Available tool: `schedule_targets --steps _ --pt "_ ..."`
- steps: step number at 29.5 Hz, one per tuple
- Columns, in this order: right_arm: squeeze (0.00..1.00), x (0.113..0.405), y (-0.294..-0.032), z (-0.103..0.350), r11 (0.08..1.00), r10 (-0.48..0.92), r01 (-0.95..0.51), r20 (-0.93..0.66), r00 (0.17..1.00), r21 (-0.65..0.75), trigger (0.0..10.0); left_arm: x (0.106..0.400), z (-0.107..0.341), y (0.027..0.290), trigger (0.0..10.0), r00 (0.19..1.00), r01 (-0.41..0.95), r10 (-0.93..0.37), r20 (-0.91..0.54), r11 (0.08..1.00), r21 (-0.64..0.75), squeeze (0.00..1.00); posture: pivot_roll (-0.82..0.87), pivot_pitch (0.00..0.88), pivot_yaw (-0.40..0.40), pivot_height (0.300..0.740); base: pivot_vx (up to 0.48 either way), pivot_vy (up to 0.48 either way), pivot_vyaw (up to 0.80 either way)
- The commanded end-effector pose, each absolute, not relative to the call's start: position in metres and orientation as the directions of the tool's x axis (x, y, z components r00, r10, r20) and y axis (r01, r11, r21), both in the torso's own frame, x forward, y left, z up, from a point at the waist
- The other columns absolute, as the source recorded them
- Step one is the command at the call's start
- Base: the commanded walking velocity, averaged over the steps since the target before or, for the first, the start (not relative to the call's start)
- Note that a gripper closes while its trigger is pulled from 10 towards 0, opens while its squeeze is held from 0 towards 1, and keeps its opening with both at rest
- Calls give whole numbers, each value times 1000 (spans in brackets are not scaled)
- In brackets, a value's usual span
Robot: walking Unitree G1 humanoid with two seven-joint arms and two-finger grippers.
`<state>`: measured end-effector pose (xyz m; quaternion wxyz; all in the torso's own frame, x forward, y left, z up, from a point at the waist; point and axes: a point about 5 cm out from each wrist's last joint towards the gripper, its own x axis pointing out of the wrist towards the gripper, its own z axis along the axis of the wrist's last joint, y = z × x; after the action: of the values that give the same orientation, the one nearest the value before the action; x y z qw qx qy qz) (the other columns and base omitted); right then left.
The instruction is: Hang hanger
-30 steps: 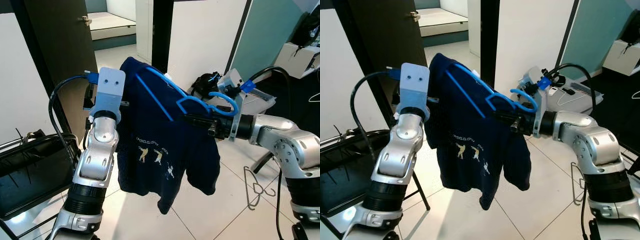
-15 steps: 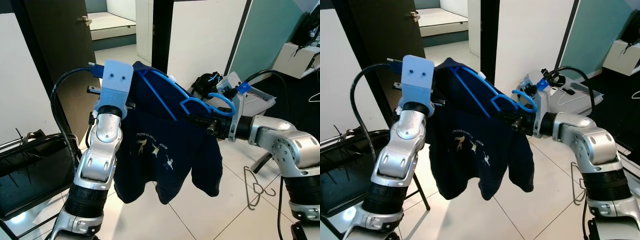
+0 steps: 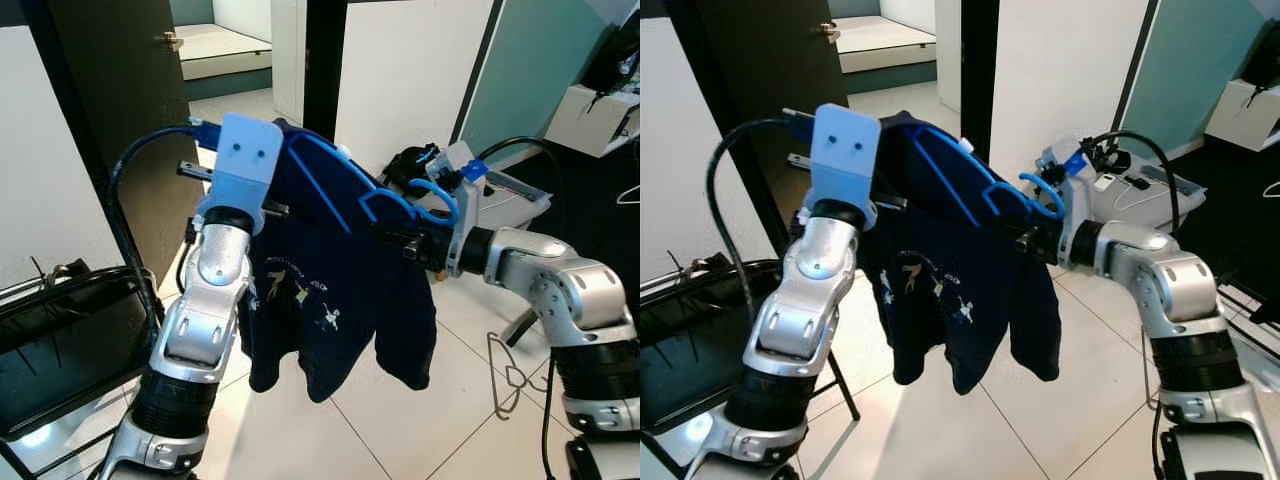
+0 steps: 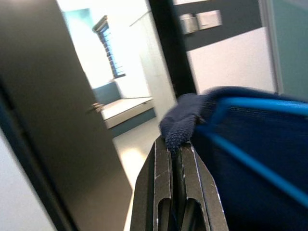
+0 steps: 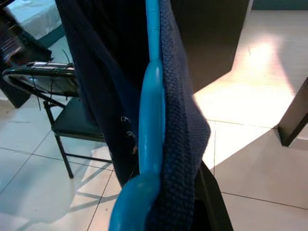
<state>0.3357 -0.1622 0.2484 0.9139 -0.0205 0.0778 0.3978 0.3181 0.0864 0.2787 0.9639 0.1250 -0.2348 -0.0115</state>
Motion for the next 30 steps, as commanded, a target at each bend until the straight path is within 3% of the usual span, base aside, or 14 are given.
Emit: schedule_targets --steps 1,3,5,6,8,11,13,15,23,28,29,30 --pt "0 339 -166 259 709 701 -705 -114 704 2 0 313 282 80 0 872 4 -117 475 972 234 161 -28 0 -26 740 0 0 0" --pt "0 343 -164 263 716 696 -698 -89 713 11 0 308 275 56 0 872 198 -237 429 971 134 149 -26 0 -27 740 0 0 0" --pt "0 343 -164 263 716 696 -698 -89 713 11 0 308 275 56 0 872 198 -237 429 971 134 149 -26 0 -27 740 0 0 0" --pt "0 344 -163 265 717 696 -697 -82 714 13 0 305 274 47 0 863 276 -286 416 957 87 149 -26 0 -27 740 0 0 0" --pt "0 346 -159 268 717 696 -697 -65 715 19 0 295 267 23 0 810 422 -445 382 894 149 110 -24 0 -29 740 0 0 0" --pt "0 348 -158 269 723 691 -690 -59 721 26 0 287 261 13 0 762 490 -542 354 840 232 78 -23 0 -31 740 0 0 0" --pt "0 349 -158 269 726 687 -687 -61 724 26 0 285 260 12 0 753 499 -554 354 832 242 78 -23 0 -31 740 0 0 0" --pt "0 351 -160 267 741 671 -671 -76 737 34 0 279 256 9 0 715 543 -614 334 789 288 0 -21 0 -32 740 0 0 0" --pt "0 354 -164 259 767 640 -640 -121 759 44 0 270 244 8 0 657 600 -707 262 700 386 0 -19 0 -32 740 0 0 0" --pt "0 355 -168 261 778 627 -627 -123 769 45 0 277 232 28 0 703 550 -683 198 698 459 0 -24 0 -31 740 0 0 0" --pt "0 355 -172 262 781 624 -624 -125 772 43 0 288 222 55 0 786 458 -597 159 736 499 0 -26 0 -31 740 0 0 0" --pt "0 355 -172 262 781 624 -624 -125 772 43 0 288 222 55 0 786 458 -597 159 736 499 0 -26 0 -31 740 0 0 0"
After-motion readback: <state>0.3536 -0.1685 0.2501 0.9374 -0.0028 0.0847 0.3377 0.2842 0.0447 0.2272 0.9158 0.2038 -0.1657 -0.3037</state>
